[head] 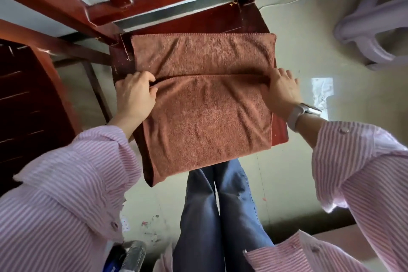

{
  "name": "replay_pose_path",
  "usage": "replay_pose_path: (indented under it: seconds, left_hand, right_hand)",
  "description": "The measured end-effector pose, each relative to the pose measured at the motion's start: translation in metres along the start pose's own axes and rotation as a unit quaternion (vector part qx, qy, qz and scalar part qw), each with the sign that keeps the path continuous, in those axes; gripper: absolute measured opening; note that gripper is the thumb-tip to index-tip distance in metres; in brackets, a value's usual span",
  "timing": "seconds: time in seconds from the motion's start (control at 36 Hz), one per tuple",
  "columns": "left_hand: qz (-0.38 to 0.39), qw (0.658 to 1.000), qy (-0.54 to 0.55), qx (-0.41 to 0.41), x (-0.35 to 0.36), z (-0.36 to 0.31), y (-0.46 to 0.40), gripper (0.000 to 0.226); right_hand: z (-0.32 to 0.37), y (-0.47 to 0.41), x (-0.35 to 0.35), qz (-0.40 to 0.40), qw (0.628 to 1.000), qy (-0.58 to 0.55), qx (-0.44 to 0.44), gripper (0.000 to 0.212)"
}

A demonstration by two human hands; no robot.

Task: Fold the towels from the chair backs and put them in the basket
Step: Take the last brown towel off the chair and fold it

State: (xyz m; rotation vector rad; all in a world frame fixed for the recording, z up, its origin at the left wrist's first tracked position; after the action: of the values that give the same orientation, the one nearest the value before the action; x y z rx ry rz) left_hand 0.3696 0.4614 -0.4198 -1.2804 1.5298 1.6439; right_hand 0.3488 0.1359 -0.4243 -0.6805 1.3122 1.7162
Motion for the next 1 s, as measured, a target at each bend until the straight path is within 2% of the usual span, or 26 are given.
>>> replay_pose_path:
  seconds: [0.08,0.14,0.17,0.19,0.22,0.25,0.28,0.31,0.36,0.42,0.47,0.53,0.58,0.64,0.78,0.89,1.0]
  left_hand:
    - [0.059,0.996,0.060,-0.012,-0.005,0.005,0.006,0.016]
    - [0.176,0.978,0.108,-0.029,-0.001,0.005,0.014,0.013]
    - [0.259,0.956,0.132,-0.045,0.002,0.005,0.020,0.010]
    - [0.351,0.918,0.169,-0.072,0.005,0.005,0.029,0.010]
    - [0.436,0.867,0.221,-0.099,0.006,0.003,0.039,0.012]
    - [0.492,0.818,0.274,-0.121,0.003,0.001,0.046,0.014]
    - [0.510,0.788,0.317,-0.134,-0.002,-0.001,0.045,0.016]
    - [0.502,0.780,0.346,-0.139,-0.008,-0.001,0.038,0.018]
    - [0.439,0.802,0.380,-0.142,-0.016,0.000,0.017,0.019]
    - [0.313,0.873,0.348,-0.134,-0.020,0.008,-0.013,0.015]
    - [0.163,0.937,0.281,-0.125,-0.025,0.018,-0.040,0.011]
    - [0.057,0.964,0.243,-0.090,-0.031,0.015,-0.052,0.014]
    - [-0.009,0.981,0.190,-0.032,-0.035,0.002,-0.055,0.015]
    - [-0.034,0.990,0.137,0.010,-0.033,-0.013,-0.056,0.016]
    - [-0.006,0.997,0.056,0.057,-0.021,-0.028,-0.065,0.012]
    - [-0.027,0.995,0.059,0.080,-0.032,-0.030,-0.069,0.015]
    - [-0.007,0.997,0.057,0.054,-0.035,-0.026,-0.071,0.017]
  right_hand:
    - [0.000,0.009,0.001,0.006,0.995,-0.095,-0.013,0.022]
    - [-0.002,0.015,-0.001,0.022,0.986,-0.167,0.002,0.017]
    - [-0.004,0.018,0.002,0.059,0.972,-0.229,0.022,0.013]
    - [-0.004,0.022,0.007,0.117,0.945,-0.304,0.042,0.009]
    - [-0.001,0.029,0.012,0.187,0.907,-0.373,0.060,0.007]
    - [0.002,0.034,0.015,0.250,0.868,-0.423,0.068,0.008]
    - [0.005,0.036,0.013,0.288,0.842,-0.452,0.064,0.009]
    - [0.003,0.032,0.008,0.291,0.838,-0.458,0.055,0.010]
    - [-0.008,0.010,-0.009,0.204,0.873,-0.440,0.043,0.008]
    - [-0.018,-0.015,-0.036,0.045,0.921,-0.386,0.031,0.010]
    - [-0.024,-0.032,-0.053,-0.062,0.952,-0.299,0.018,0.011]
    - [-0.022,-0.045,-0.057,-0.102,0.968,-0.227,-0.004,0.018]
    - [-0.017,-0.055,-0.054,-0.118,0.975,-0.185,-0.043,0.019]
    - [-0.011,-0.064,-0.050,-0.107,0.981,-0.147,-0.069,0.021]
    - [-0.003,-0.073,-0.037,-0.074,0.988,-0.092,-0.102,0.023]
    - [-0.001,-0.071,-0.048,-0.110,0.985,-0.095,-0.088,0.022]
    - [0.001,-0.069,-0.051,-0.114,0.983,-0.116,-0.086,0.020]
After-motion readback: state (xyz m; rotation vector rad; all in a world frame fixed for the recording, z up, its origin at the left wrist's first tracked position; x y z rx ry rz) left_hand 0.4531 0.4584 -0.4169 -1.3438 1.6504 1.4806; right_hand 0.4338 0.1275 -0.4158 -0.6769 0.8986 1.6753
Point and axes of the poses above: each hand's wrist, its own y-axis away from the middle knuckle, its own x-axis out of the palm, z = x × y, the point moved 9 cm from there along -y, towards the middle knuckle, and after that the axes turned 13 degrees about -x, right-handed, at the moved point
